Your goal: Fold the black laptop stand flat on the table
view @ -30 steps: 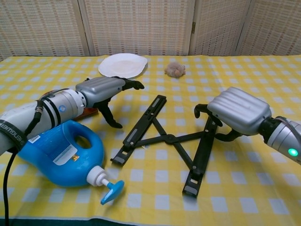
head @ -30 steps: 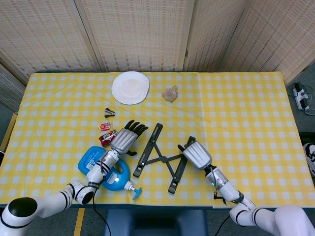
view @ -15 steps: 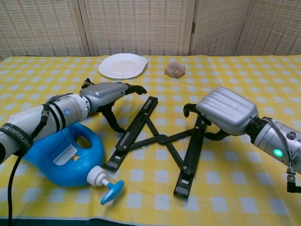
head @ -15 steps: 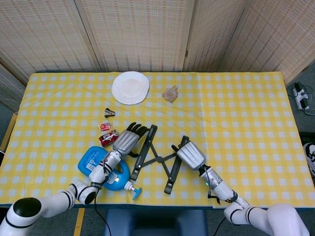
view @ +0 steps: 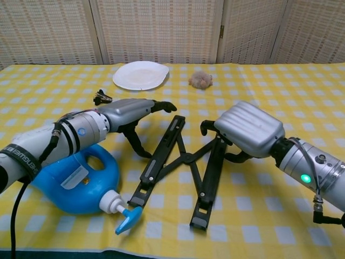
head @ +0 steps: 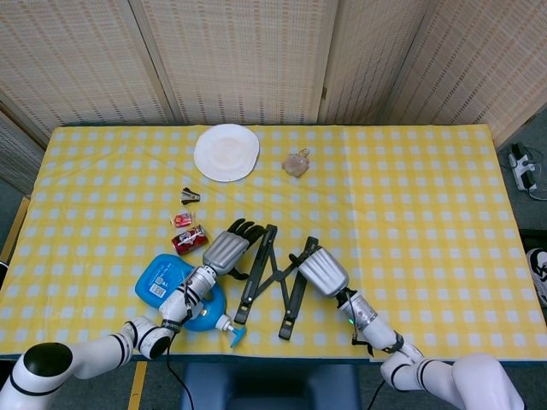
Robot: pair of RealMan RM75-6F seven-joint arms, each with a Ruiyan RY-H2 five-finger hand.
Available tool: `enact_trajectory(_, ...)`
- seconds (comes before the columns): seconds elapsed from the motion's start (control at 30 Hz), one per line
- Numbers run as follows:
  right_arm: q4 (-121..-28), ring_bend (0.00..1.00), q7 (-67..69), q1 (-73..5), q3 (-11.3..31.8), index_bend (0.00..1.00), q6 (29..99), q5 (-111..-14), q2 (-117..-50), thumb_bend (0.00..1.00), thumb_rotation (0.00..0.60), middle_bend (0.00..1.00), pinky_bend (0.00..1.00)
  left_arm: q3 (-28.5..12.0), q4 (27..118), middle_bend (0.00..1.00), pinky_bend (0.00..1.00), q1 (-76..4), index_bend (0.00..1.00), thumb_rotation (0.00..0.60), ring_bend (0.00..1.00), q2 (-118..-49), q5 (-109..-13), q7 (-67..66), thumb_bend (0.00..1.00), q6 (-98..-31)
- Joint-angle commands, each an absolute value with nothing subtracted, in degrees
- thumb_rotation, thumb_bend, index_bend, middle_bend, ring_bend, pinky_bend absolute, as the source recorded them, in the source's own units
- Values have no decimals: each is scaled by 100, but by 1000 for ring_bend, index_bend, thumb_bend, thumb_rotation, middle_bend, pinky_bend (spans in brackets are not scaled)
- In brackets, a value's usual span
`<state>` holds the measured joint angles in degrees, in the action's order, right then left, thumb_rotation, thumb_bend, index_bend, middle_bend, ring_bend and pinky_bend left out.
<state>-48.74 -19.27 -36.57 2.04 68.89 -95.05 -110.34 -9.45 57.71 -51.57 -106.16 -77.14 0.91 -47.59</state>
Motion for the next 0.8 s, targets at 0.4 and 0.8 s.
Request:
enact_trajectory(0.4,-4710,707,-1867,-3734,187,366,7049,-9577,-11331,273,600,664,749,-961,6020,128,0,-5170,115,600,69,-10624,-7647,38,45,-4712)
enact_trajectory(0.8,-6522,476,-1963,-3834,-5,100,6594,-9584,-10139,274,600,417,566,-1153,6431,126,0,-4976,103,600,69,-10106,-7492,-152,45,-5073)
